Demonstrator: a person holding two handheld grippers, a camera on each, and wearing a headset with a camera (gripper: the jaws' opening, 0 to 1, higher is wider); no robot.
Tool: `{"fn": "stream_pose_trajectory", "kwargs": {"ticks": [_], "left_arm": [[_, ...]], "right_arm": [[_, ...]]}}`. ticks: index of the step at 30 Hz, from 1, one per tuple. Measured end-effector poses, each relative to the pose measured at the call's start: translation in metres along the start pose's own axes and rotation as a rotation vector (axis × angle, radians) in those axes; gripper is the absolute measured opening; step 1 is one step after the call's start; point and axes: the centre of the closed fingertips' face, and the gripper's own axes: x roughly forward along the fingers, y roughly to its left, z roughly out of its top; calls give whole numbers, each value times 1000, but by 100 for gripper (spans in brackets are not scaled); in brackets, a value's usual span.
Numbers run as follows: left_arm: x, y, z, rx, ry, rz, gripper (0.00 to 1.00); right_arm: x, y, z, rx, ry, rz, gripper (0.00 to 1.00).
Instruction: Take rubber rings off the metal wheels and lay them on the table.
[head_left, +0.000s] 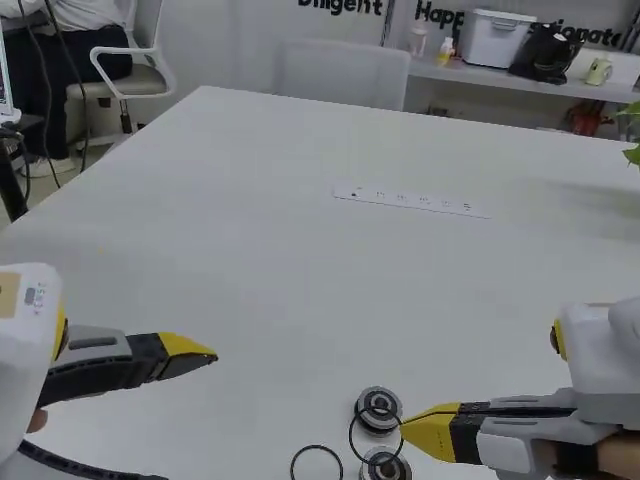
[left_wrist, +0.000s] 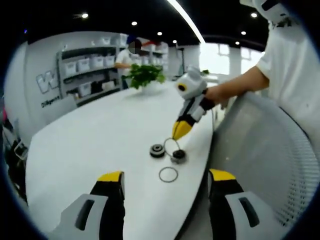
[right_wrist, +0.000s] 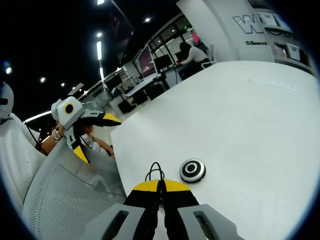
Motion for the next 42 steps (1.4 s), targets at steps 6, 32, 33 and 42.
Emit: {"fn": "stream_pose_trajectory", "kwargs": {"ticks": [6,32,33,42], "left_arm": [[2,-2,-1,-16,-3,-2,68],[3,-6,-2,-36,-15,-23,68],[2,-6,-2,-37,-17,-22,68],[3,-8,-5,-34,-4,-33,68]], "right_arm": [[0,0,0,1,-1,1,0],[6,11,32,31,-104,5,0],[9,13,34,29,-108,9,0],[30,30,24,29,-61,27,0]]}}
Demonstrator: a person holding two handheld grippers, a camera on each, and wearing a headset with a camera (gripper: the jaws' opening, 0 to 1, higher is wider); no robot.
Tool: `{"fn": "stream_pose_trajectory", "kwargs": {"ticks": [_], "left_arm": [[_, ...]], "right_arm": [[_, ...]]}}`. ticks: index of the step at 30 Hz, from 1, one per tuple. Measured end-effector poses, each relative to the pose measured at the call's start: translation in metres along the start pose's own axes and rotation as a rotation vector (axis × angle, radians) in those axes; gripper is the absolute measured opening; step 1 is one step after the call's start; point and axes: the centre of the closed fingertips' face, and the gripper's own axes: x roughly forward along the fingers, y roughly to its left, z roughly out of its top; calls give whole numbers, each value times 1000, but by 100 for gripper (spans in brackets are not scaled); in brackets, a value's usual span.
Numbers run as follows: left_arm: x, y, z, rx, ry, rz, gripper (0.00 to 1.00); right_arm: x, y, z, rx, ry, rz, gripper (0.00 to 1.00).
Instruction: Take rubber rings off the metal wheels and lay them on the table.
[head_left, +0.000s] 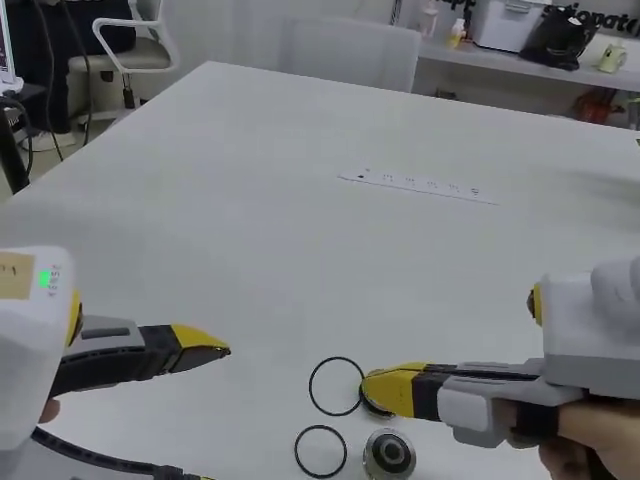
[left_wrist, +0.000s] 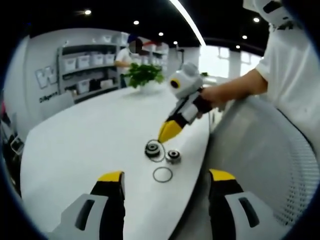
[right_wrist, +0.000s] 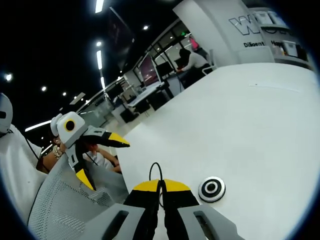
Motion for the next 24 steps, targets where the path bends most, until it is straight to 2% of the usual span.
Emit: {"fn": "stream_pose_trajectory", "kwargs": {"ticks": [3,6,12,24], "left_arm": [[0,0,0,1,1,-1,68],[0,0,-1,-2,2,1,68],[0,1,-1,-8,3,6,68],[0,2,-1,-12,3,10,68]], "right_arm": [[5,-2,-12,-15,46,-3,0],[8,-8,-19,-29,72,-32,0],[13,-8,-31,-27,114,-30,0],[16,-12,-41,-58,154,-48,0]]}}
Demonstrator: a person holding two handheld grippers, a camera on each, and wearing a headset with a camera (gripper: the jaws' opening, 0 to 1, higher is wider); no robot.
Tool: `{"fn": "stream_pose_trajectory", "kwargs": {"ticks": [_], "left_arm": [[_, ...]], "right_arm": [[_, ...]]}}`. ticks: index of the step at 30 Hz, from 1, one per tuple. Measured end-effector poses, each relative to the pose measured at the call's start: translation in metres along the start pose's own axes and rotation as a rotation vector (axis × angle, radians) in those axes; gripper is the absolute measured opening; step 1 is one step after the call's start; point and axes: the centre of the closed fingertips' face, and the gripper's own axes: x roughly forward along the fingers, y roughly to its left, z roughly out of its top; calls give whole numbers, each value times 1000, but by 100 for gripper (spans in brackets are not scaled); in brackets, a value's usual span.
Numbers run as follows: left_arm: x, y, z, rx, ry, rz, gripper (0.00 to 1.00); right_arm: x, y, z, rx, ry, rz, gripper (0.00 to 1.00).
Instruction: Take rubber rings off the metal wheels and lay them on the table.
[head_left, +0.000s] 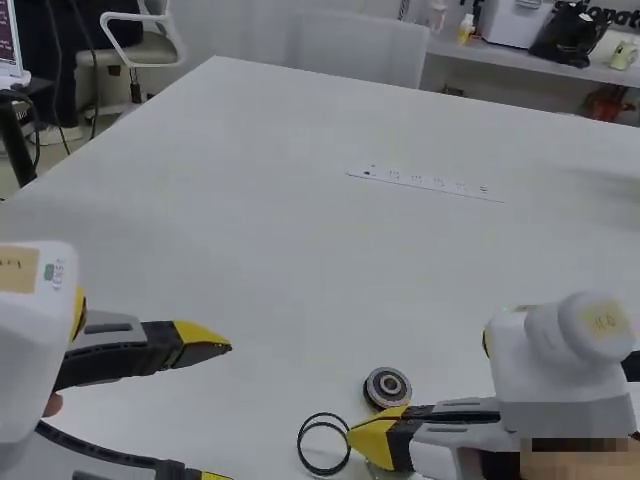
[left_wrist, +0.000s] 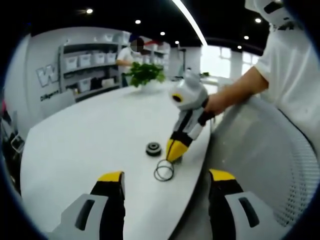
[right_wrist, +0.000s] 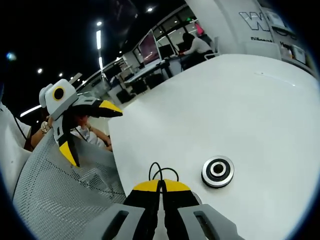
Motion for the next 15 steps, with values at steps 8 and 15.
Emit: {"fn": "stream_pose_trajectory", "kwargs": {"ticks": [8,15], "left_arm": [[0,0,-1,5,6,-3,67],[1,0,-3,5,14,-8,67]], "right_arm": [[1,-2,-1,-16,5,-12,0],[3,-2,-3,-37,17,-19,0]]}}
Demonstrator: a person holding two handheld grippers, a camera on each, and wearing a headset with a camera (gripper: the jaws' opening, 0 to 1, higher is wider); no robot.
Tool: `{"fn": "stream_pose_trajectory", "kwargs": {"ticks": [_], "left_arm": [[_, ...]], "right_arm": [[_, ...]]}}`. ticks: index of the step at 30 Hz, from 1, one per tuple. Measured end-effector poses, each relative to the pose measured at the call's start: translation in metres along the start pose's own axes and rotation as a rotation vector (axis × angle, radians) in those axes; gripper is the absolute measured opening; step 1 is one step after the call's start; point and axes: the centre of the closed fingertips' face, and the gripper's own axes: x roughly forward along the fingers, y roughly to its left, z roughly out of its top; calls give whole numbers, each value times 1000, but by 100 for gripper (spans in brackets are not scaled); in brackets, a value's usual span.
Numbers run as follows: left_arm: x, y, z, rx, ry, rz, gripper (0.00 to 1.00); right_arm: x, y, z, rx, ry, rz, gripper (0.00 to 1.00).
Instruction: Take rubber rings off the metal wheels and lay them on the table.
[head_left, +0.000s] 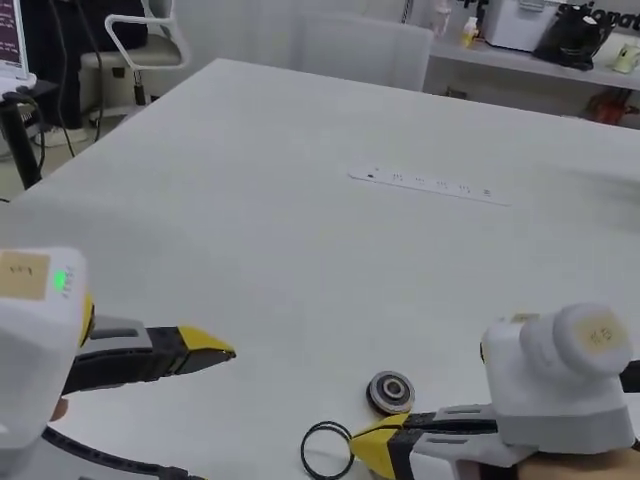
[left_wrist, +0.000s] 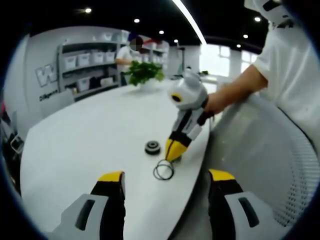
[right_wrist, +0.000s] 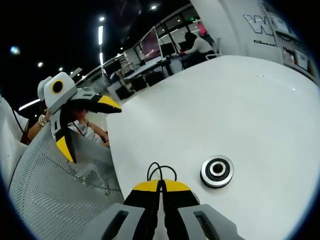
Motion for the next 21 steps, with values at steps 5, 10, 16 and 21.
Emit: {"fn": "stream_pose_trajectory", "kwargs": {"ticks": [5,10,16,21], "left_arm": [[0,0,0,2,4,1,67],[0,0,-1,3,8,0,67],[0,-1,-2,4,13,-2,67],[0,0,-2,5,15,-3,67]], "right_arm": [[0,-2,1,-1,-4,-8,0],[-1,0,3,20,-17,6,0],[-3,0,7,33,-33,11,0],[-3,-2,5,42,-29,7,0]]}}
